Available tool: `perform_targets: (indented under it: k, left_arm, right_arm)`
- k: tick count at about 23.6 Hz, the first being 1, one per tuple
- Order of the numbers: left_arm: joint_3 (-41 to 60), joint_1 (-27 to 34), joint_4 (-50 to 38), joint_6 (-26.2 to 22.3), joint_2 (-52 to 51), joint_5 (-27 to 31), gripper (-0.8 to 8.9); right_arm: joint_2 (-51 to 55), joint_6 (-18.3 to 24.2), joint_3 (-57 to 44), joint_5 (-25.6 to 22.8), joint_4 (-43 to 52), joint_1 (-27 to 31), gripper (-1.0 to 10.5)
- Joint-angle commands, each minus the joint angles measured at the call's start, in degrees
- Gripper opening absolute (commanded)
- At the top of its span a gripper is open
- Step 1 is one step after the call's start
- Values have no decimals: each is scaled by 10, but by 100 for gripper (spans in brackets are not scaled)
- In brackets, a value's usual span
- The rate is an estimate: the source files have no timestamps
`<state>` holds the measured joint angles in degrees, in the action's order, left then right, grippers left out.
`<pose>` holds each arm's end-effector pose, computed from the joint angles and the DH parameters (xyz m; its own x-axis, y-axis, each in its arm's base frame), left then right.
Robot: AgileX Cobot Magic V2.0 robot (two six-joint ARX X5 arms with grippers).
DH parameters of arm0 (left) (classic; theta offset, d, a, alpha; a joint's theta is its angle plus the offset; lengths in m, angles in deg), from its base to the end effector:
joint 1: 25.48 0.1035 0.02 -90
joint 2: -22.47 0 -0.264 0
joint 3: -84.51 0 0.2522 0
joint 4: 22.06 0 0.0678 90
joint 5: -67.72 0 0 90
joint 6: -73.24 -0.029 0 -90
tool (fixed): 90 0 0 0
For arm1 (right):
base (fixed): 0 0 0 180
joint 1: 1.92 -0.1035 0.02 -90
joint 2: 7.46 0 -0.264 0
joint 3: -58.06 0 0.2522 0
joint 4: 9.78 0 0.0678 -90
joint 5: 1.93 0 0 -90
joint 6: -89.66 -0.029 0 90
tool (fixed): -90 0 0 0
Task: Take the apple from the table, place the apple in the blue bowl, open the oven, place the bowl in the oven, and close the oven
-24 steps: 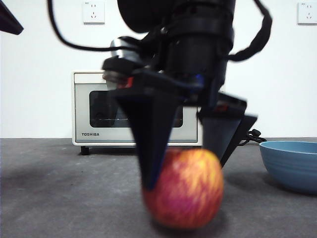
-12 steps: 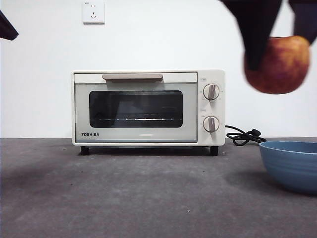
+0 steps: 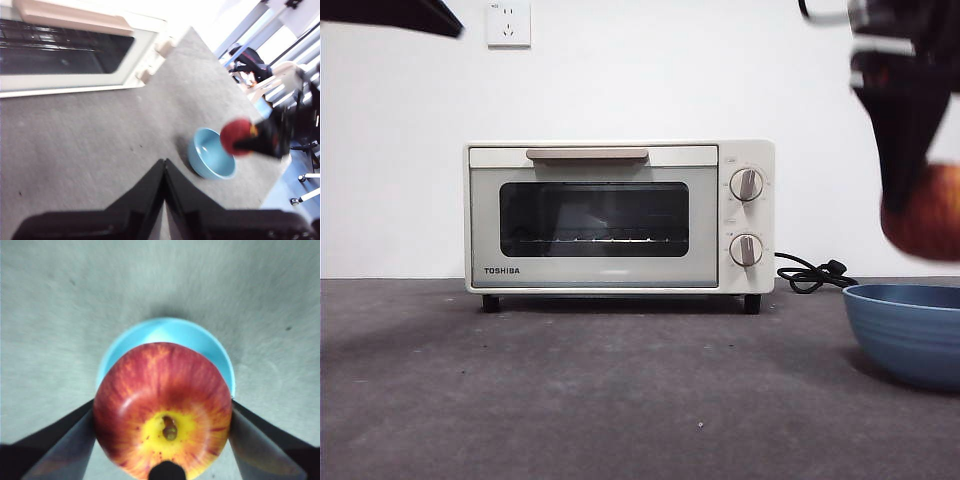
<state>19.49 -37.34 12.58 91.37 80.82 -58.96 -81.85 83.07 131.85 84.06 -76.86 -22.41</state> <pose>0.2043 -0.0606 0.3148 0.5704 -0.7302 -0.3761 0.5045 0.6728 -0.5411 0.2235 0.0814 0.2656 0.3794 0.0671 -0.9228 -0.2227 0.9747 -0.0207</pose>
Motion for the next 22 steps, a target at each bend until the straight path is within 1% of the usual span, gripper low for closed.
perform_targets:
  k: [1,3,8,11,15,17,20,22]
  left_arm:
    - [-49,-2,-17,3,68,-2,-5]
    - [-101,-2,-31,3,130,-8,-5]
    - [-231,-5,-30,4,274,-8,-5]
    - [-275,-9,-30,3,323,-8,-5]
    - [-308,-9,-30,3,363,-7,-5]
    - [-313,-10,-29,3,375,10,-5]
    - [-313,-12,-28,-2,386,50,-5]
    - [-313,-15,-31,-3,391,69,-5]
  right_arm:
    - [-2,5,-41,7,45,11,-4]
    - [-7,4,-50,6,59,15,-4]
    - [-50,6,-50,7,71,15,-4]
    - [-75,5,-50,6,76,15,1]
    - [-91,1,-50,7,86,15,23]
    - [-93,-9,-50,7,87,16,138]
    - [-94,-10,-50,6,87,16,317]
    - [-94,-10,-50,7,86,15,382]
